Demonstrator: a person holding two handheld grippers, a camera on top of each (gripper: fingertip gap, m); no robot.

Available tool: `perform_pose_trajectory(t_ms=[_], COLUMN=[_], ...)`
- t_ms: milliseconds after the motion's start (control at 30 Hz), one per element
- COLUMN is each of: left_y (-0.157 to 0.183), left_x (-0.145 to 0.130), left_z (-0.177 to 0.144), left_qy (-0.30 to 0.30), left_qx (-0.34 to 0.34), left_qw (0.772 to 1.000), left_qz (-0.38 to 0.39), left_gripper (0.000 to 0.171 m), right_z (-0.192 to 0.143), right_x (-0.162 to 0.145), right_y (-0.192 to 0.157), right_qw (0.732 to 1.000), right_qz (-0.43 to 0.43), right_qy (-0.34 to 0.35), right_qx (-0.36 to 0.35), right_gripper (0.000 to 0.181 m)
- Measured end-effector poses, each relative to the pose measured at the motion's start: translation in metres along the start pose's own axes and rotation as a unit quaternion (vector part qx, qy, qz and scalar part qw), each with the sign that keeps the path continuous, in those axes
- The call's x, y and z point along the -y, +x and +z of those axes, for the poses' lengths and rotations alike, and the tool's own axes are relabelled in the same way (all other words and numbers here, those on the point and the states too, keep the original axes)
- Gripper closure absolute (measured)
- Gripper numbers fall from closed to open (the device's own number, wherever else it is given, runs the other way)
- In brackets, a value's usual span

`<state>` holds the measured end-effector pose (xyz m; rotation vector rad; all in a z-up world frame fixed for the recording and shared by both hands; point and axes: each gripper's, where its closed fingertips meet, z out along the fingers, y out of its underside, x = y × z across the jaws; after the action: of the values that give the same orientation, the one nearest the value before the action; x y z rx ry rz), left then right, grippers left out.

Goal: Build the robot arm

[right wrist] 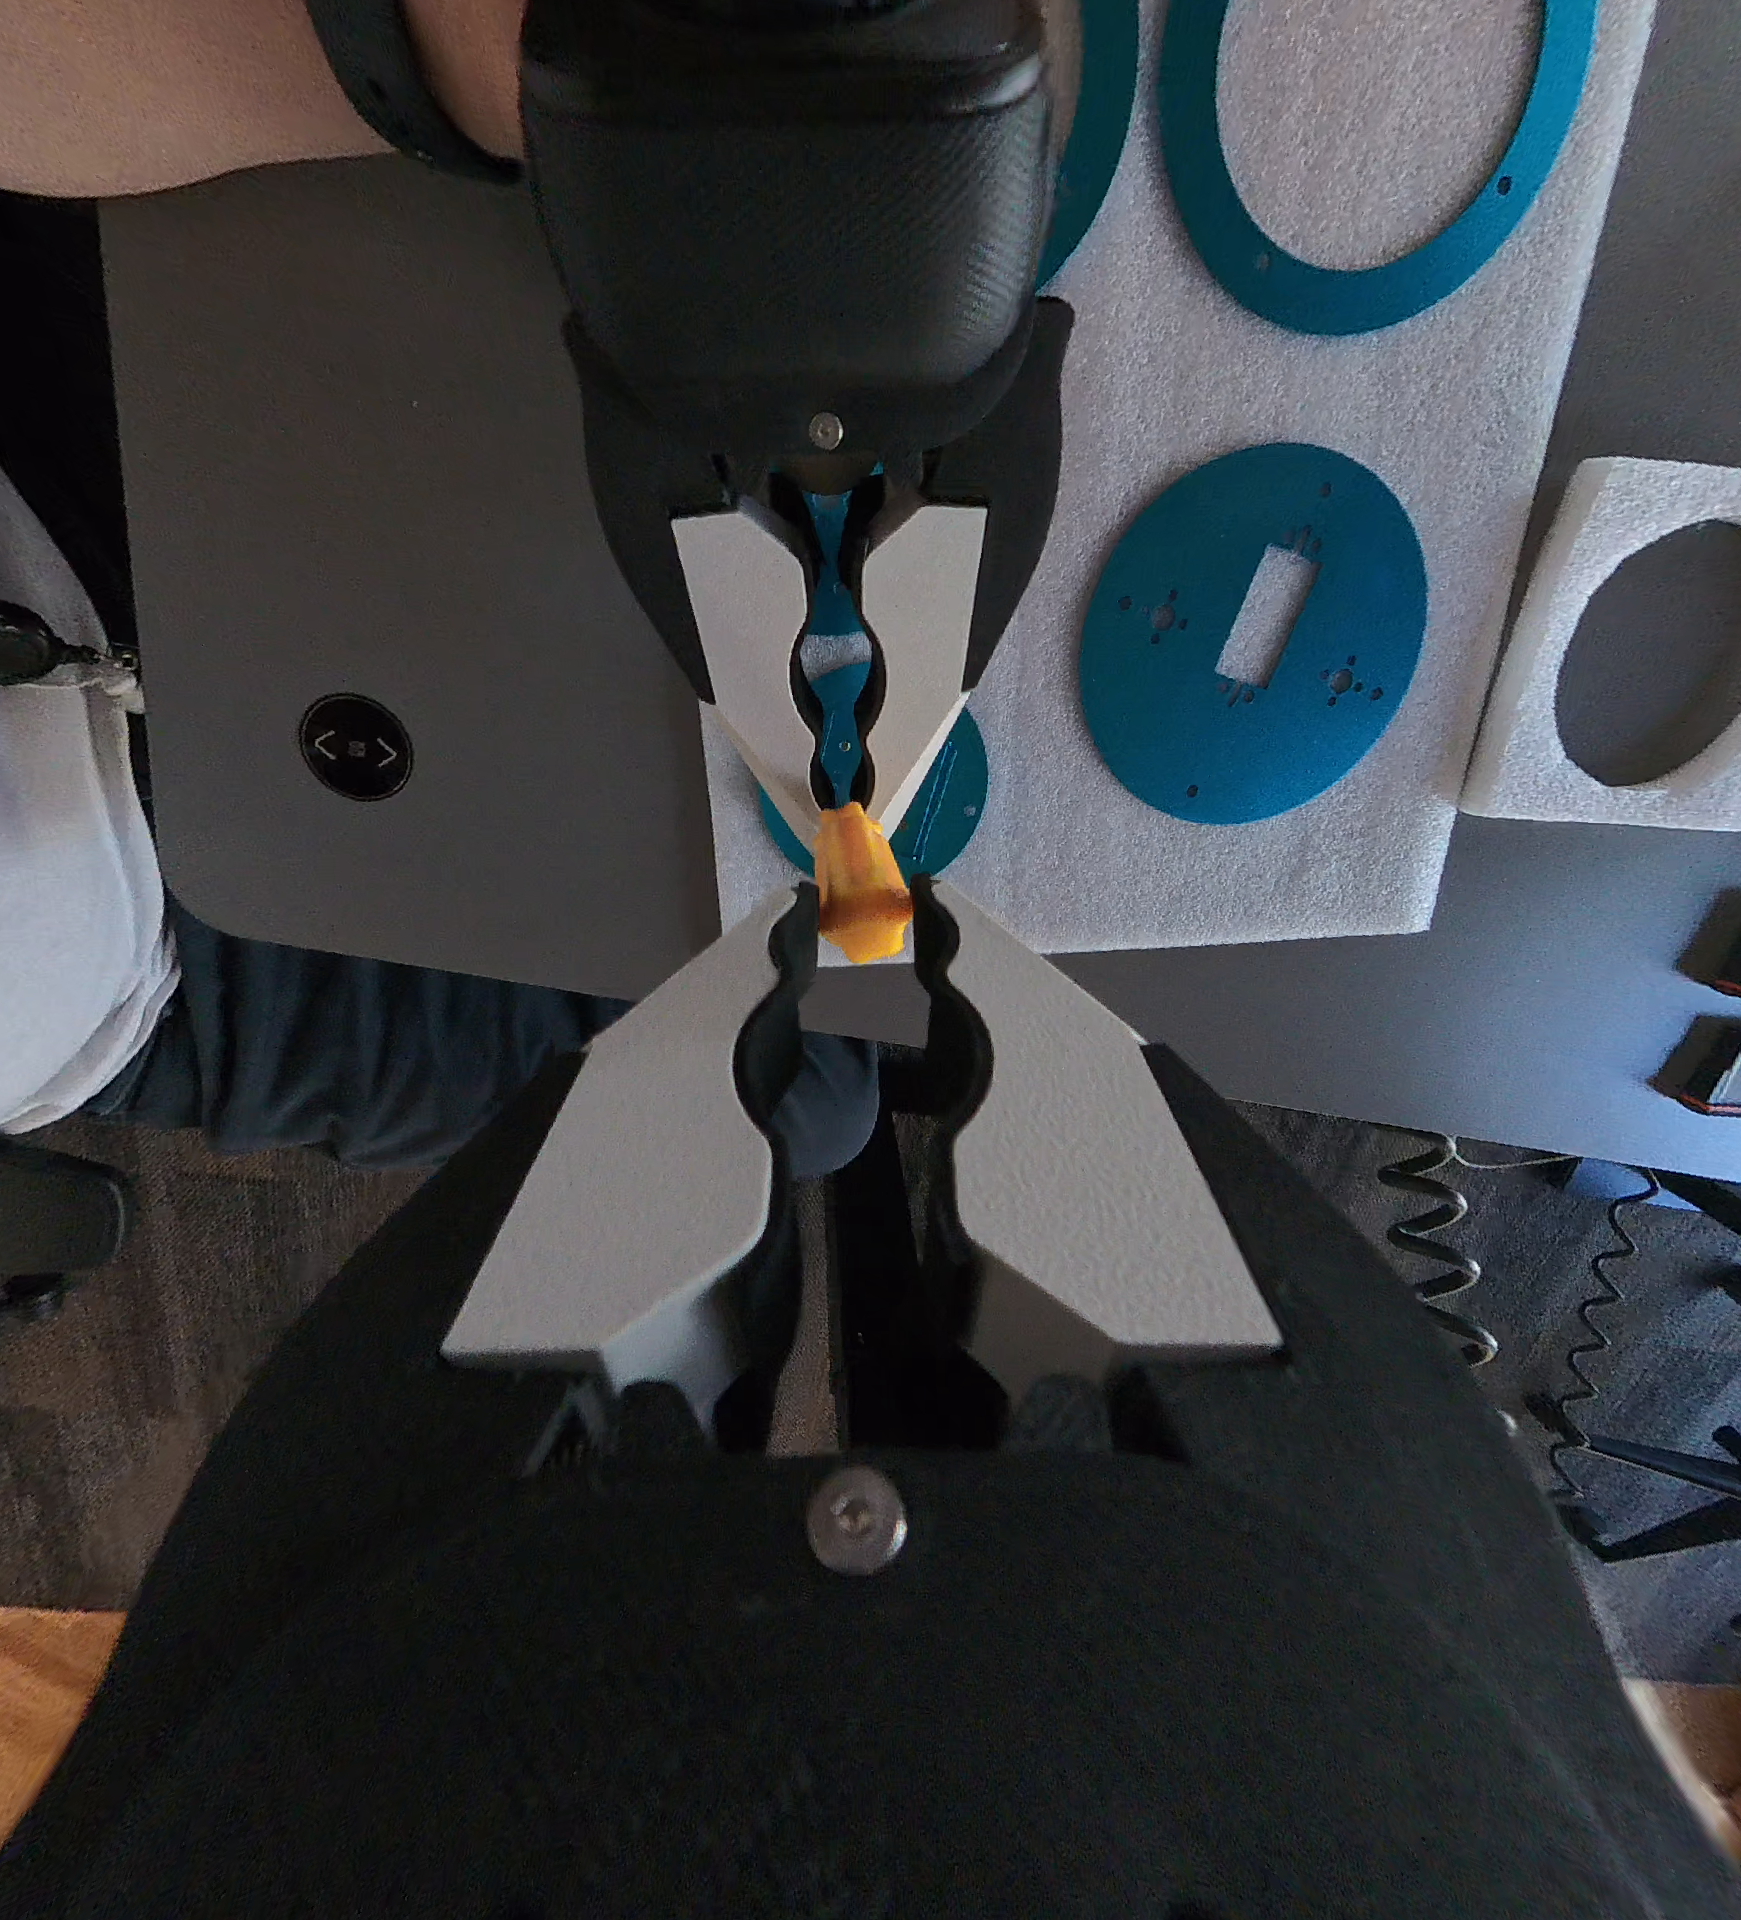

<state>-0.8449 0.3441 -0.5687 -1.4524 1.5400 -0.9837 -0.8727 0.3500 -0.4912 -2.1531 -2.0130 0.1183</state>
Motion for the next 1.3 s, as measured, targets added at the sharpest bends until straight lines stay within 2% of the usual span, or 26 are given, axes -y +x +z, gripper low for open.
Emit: perform_pose_trajectory(t_ms=[100,300,567,633,667,733,800,867,933,1067,1133,1200,1300], left_y=[0.0,0.0,0.004,0.006,0.008,0.006,-0.001,-0.003,-0.002,-0.002,-0.002,-0.002,-0.001], left_x=[0.0,-0.001,0.001,0.014,0.024,0.033,0.03,0.029,0.029,0.027,0.027,0.027,0.027], left_z=[0.0,-0.002,0.0,-0.006,-0.011,-0.014,-0.011,-0.011,-0.011,-0.015,-0.014,-0.015,-0.014], left_qy=[-0.002,-0.003,-0.002,0.029,0.055,0.075,0.064,0.061,0.06,0.061,0.061,0.063,0.065], left_qx=[0.001,0.0,-0.009,-0.02,-0.025,-0.009,0.028,0.037,0.034,0.02,0.026,0.021,0.018], left_qw=[1.0,1.0,1.0,0.999,0.998,0.997,0.998,0.997,0.998,0.998,0.998,0.998,0.998], left_qz=[0.002,-0.003,-0.013,-0.032,-0.035,-0.023,0.001,0.014,0.011,0.001,0.007,0.002,0.007], left_gripper=[0.169,0.169,0.168,0.144,0.143,0.146,0.156,0.157,0.157,0.157,0.157,0.157,0.157], right_z=[-0.002,-0.002,-0.002,-0.003,-0.003,-0.003,-0.003,-0.002,-0.002,0.001,0.0,-0.002,-0.003], right_x=[0.001,0.004,-0.006,-0.007,-0.008,-0.009,-0.01,-0.008,-0.008,-0.004,-0.005,0.002,0.006], right_y=[0.0,0.001,-0.003,-0.001,-0.001,-0.001,0.001,0.003,0.002,-0.002,0.001,0.003,-0.001], right_qw=[1.0,1.0,0.994,0.994,0.993,0.993,0.994,0.994,0.99,0.96,0.975,0.994,0.999], right_qz=[-0.023,-0.016,0.111,0.111,0.113,0.115,0.108,0.105,0.139,0.279,0.223,0.107,-0.012], right_qy=[0.002,0.009,-0.017,-0.012,-0.01,-0.002,0.0,0.008,0.005,0.01,-0.004,0.012,0.027], right_qx=[0.002,-0.009,-0.013,-0.017,-0.016,-0.014,-0.019,-0.031,-0.023,0.026,0.016,-0.013,-0.032], right_gripper=[0.163,0.164,0.164,0.164,0.164,0.163,0.163,0.163,0.163,0.165,0.164,0.163,0.164])
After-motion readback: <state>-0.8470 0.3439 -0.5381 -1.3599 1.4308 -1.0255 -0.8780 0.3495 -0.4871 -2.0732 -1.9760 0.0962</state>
